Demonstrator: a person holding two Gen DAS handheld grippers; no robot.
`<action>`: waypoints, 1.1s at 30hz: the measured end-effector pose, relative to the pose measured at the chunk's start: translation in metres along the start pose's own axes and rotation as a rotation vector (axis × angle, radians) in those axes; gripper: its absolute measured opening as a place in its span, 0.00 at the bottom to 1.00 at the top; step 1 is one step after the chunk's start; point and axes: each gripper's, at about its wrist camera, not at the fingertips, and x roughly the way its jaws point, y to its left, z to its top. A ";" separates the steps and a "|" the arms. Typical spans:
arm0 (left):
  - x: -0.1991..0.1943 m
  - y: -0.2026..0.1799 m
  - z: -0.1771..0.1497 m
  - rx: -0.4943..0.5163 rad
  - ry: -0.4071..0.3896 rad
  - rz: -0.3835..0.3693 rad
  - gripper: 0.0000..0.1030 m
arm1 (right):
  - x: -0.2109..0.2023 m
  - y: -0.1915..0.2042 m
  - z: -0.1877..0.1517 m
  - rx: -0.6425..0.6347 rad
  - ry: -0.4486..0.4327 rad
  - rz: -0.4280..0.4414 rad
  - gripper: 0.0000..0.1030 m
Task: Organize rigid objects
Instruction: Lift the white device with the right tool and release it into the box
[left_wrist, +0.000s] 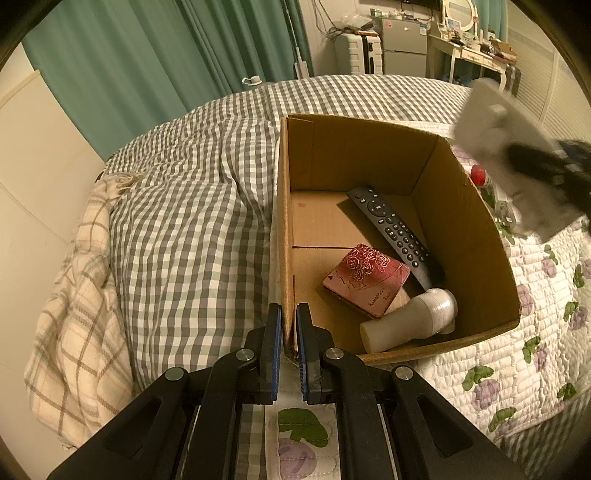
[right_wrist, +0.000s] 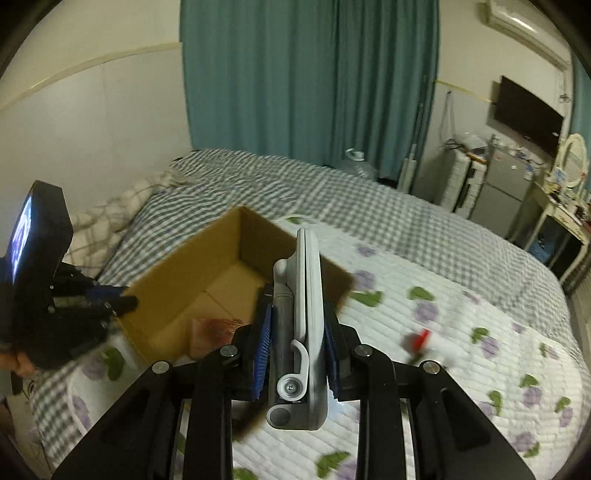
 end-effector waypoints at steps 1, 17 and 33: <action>0.000 0.000 0.000 -0.002 -0.001 -0.002 0.07 | 0.005 0.005 0.000 0.000 0.006 0.009 0.25; 0.001 0.003 0.001 -0.006 -0.002 -0.013 0.07 | 0.103 0.051 -0.019 0.000 0.167 0.110 0.25; -0.002 0.003 0.003 -0.010 0.004 -0.016 0.07 | 0.049 0.022 -0.006 -0.013 0.065 0.014 0.79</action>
